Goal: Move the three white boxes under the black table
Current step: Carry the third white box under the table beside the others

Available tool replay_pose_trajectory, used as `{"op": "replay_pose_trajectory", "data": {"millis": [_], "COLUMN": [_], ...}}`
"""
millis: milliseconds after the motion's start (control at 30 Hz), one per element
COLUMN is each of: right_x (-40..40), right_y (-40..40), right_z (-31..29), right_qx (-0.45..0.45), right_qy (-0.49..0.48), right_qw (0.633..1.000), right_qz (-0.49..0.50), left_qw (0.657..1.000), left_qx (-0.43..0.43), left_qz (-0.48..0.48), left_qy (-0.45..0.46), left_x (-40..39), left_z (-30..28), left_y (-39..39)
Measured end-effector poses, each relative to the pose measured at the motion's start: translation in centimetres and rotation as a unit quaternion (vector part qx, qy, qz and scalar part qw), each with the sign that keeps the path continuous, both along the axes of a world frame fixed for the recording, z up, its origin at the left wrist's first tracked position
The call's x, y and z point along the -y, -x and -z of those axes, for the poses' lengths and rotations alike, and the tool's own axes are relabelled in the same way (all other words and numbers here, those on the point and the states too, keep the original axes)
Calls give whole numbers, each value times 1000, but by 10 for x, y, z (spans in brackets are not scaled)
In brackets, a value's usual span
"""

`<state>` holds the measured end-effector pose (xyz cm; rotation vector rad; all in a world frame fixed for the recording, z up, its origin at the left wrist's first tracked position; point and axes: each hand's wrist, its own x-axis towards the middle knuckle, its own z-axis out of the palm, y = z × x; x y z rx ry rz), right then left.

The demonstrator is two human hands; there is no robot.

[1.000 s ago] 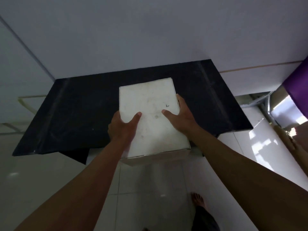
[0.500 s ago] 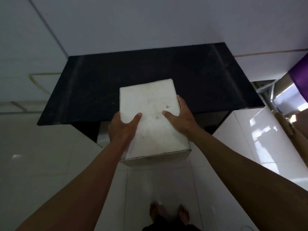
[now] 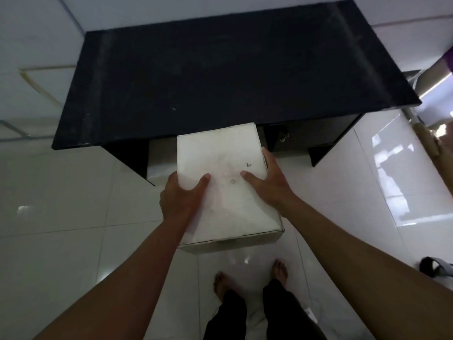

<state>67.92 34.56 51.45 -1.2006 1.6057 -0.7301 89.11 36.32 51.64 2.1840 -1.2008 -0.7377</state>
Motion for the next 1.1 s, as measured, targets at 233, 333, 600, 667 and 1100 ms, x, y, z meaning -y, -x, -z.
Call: {"op": "replay_pose_trajectory", "data": {"millis": [233,333,600,667,1100], "right_x": [-4,2,43,53,131], "right_y": [-9,-4,15,19,44], "right_z": [62,91,204,235,498], "right_qx": [-5,-7,5,11,28], "right_qy": [-24,-28,-35,-33,24], "right_qw": [999,999,999,999,998], "right_qz": [21,27,36,40,50], "left_qw": [999,999,998,998,999], "left_qx": [-2,-4,-28,-25,-10], "left_qz": [18,27,20,25,23], "left_qy": [-42,-45,-54,-57,-30], "left_x": [4,12,56,68,153], "left_z": [63,94,197,226,478], "left_y": [-10,-4,16,19,46]}}
